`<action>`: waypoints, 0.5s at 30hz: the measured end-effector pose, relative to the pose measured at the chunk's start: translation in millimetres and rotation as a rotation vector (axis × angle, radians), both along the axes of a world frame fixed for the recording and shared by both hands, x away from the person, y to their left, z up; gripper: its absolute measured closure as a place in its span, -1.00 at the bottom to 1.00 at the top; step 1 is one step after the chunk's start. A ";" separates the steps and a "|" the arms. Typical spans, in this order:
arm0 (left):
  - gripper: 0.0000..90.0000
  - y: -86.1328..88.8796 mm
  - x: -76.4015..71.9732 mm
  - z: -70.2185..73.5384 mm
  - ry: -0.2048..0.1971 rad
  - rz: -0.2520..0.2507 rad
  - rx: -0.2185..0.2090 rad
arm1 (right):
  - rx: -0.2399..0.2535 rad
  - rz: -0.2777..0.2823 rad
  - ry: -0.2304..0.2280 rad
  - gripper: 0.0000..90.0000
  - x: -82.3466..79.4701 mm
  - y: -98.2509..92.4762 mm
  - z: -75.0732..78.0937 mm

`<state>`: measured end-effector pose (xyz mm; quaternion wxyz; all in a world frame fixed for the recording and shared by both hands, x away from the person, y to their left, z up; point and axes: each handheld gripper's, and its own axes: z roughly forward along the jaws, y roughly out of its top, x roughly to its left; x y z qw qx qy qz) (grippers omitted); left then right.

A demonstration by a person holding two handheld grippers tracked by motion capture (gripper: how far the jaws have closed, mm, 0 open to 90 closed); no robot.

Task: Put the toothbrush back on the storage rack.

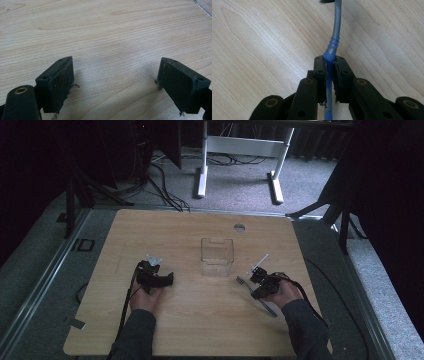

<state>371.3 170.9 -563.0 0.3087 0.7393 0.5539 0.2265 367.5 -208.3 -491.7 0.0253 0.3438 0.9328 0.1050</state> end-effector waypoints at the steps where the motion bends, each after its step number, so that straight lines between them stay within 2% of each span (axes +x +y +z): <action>1: -0.68 0.0 0.0 0.0 0.000 0.000 0.000 | 0.003 -0.003 -0.005 0.80 0.2 -0.8 0.6; 15: -0.68 0.0 0.0 0.0 0.000 0.000 0.000 | 0.073 -0.047 -0.074 0.80 0.5 -8.8 12.7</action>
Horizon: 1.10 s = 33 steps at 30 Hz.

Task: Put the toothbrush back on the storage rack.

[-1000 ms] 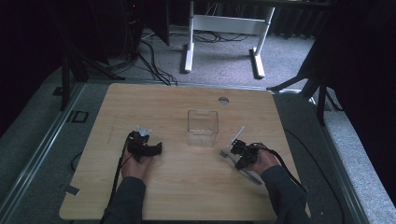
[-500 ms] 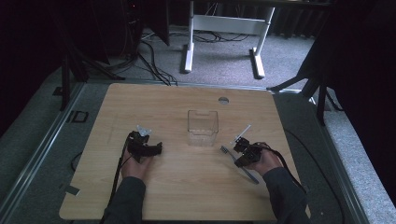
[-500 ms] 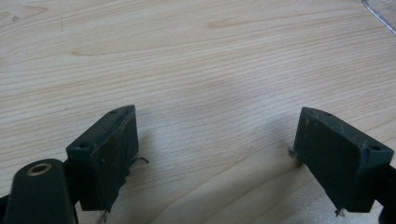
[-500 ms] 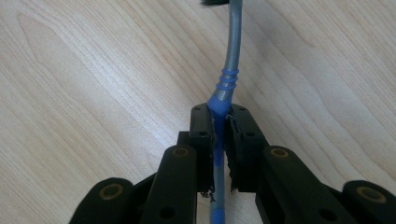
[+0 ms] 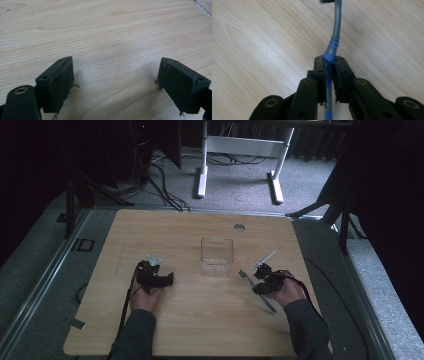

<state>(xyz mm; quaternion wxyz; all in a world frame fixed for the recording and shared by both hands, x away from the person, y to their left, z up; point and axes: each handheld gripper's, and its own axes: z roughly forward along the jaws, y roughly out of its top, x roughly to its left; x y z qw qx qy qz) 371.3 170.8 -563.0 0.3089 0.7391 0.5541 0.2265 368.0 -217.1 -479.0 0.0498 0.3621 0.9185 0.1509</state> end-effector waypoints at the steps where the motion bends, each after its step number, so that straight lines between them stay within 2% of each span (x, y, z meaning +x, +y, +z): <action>1: -0.68 0.0 0.0 0.0 0.000 0.000 0.000 | 0.007 -0.005 -0.005 0.80 -0.1 -0.6 0.9; 6: -0.68 0.0 0.0 0.0 0.000 0.000 0.000 | 0.028 -0.016 -0.039 0.80 0.0 -3.3 4.5; 18: -0.68 0.0 0.0 0.0 0.000 0.000 0.000 | 0.090 -0.041 -0.085 0.80 0.1 -6.9 12.7; 24: -0.68 0.1 0.0 0.1 0.001 -0.001 0.001 | 0.171 -0.053 -0.103 0.80 -0.3 -11.6 21.1; 33: -0.68 0.0 0.0 0.0 0.000 0.000 0.000 | 0.192 -0.066 -0.138 0.80 -0.3 -13.5 27.7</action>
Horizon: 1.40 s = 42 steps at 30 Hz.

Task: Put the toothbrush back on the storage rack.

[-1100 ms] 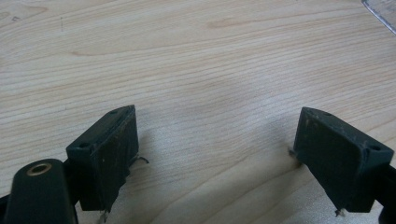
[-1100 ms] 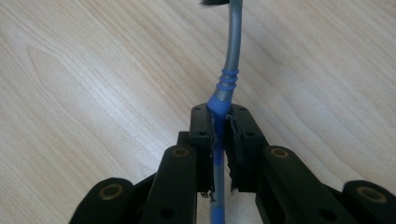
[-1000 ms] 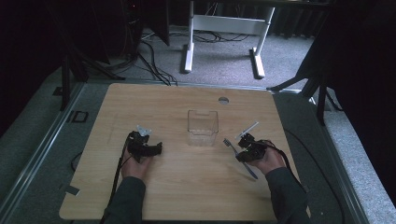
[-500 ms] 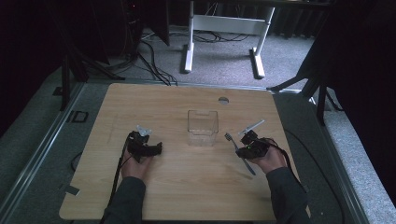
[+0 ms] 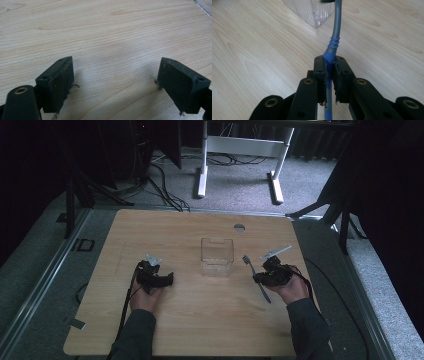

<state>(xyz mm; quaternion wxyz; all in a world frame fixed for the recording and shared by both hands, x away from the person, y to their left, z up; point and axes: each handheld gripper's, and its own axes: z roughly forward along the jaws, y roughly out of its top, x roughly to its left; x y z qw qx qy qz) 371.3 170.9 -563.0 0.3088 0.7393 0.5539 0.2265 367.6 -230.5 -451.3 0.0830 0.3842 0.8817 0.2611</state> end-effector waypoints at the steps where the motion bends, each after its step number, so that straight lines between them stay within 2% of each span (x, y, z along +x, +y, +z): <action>1: -0.68 0.0 0.0 0.0 0.000 0.000 0.000 | 0.004 -0.002 -0.002 0.80 -0.1 0.2 1.0; 31: -0.68 0.0 0.0 0.1 0.002 0.000 0.000 | 0.135 -0.008 -0.132 0.80 -3.2 8.1 24.8; 34: -0.68 0.1 -0.1 0.2 0.003 -0.001 0.000 | 0.162 -0.008 -0.145 0.80 -2.9 8.2 26.6; 42: -0.68 0.0 0.0 0.1 0.002 0.000 0.000 | 0.182 -0.020 -0.175 0.80 -3.8 9.4 28.5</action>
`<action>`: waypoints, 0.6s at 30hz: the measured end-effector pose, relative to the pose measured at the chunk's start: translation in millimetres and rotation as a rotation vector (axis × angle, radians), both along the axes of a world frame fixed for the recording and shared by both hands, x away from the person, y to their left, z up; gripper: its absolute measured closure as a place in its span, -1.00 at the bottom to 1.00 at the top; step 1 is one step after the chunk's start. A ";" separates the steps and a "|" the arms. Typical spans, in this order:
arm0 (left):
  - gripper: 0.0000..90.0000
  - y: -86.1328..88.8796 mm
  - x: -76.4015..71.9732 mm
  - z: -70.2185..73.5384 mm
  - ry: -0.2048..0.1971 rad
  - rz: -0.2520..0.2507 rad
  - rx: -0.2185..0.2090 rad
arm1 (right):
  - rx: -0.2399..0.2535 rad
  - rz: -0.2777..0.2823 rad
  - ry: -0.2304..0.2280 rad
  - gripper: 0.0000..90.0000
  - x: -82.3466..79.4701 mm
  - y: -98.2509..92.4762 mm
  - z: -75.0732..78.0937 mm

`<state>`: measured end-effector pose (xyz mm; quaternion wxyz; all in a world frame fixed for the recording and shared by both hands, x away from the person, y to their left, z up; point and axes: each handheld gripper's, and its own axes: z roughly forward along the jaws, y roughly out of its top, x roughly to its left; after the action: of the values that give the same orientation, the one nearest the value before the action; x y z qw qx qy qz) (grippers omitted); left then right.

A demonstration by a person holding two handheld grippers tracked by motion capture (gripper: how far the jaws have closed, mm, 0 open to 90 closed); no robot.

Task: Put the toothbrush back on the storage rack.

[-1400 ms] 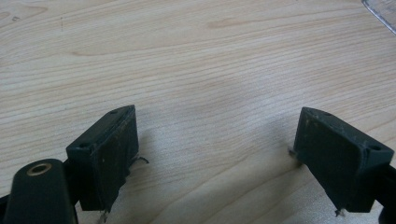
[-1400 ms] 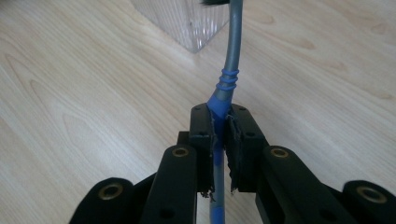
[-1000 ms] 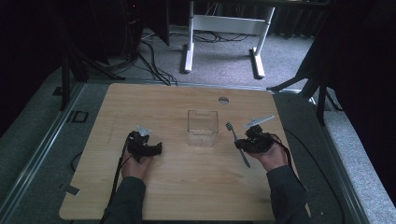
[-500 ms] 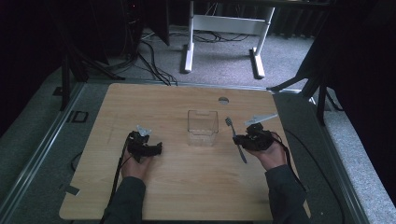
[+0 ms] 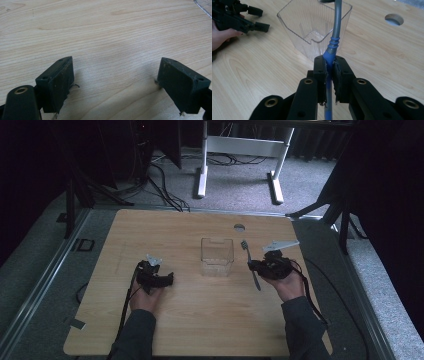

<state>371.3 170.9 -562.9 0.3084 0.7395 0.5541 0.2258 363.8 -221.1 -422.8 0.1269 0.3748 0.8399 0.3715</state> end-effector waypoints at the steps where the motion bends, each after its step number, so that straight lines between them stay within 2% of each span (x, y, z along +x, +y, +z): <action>1: -0.68 0.0 0.0 0.0 0.000 0.000 0.000 | 0.004 0.000 -0.004 0.80 -0.1 0.2 0.6; 18: -0.68 0.0 0.0 0.0 0.000 0.000 0.000 | 0.056 -0.006 -0.073 0.81 -0.5 8.4 10.2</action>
<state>371.3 170.9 -562.9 0.3083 0.7395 0.5541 0.2260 363.3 -212.7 -412.6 0.1481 0.3670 0.8228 0.4080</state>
